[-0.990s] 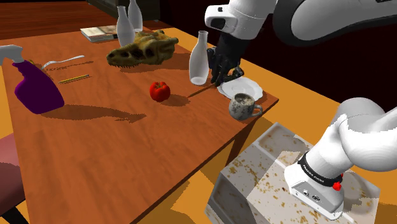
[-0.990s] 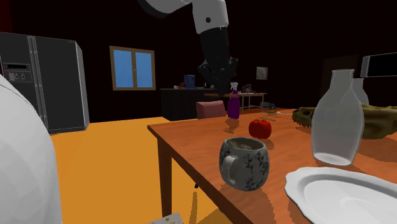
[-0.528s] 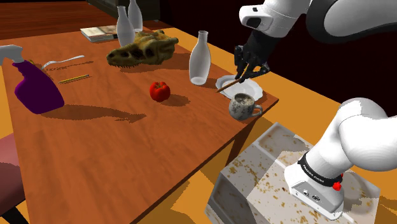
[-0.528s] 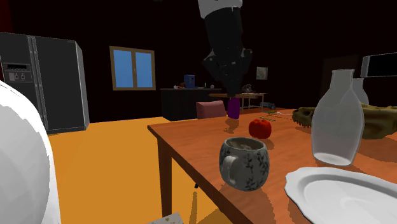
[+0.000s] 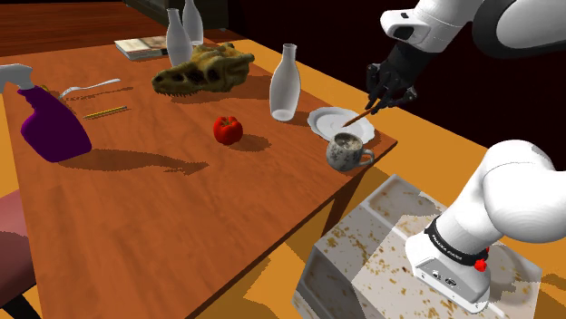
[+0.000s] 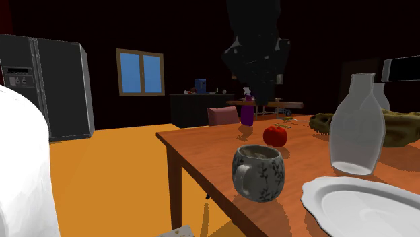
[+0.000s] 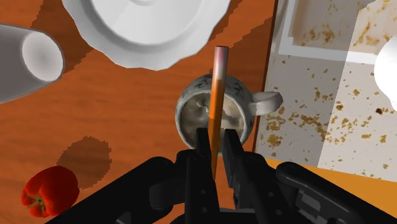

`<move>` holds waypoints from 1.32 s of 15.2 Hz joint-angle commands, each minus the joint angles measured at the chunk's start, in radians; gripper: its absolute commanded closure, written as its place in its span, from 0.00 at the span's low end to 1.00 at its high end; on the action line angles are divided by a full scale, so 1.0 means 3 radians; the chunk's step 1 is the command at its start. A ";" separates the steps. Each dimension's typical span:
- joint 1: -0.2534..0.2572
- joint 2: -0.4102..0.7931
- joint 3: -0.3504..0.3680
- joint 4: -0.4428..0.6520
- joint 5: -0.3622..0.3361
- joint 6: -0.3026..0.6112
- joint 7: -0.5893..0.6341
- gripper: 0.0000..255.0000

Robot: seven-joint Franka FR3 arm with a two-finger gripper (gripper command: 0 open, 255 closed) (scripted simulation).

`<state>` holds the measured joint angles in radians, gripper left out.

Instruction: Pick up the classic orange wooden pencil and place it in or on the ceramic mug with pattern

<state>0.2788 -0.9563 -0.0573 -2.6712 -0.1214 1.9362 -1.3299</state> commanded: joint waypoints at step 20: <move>-0.0048 0.0022 -0.0066 -0.0694 -0.0085 0.0716 0.0024 1.00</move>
<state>0.2643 -0.9500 -0.0770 -2.8794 -0.1469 2.1505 -1.3225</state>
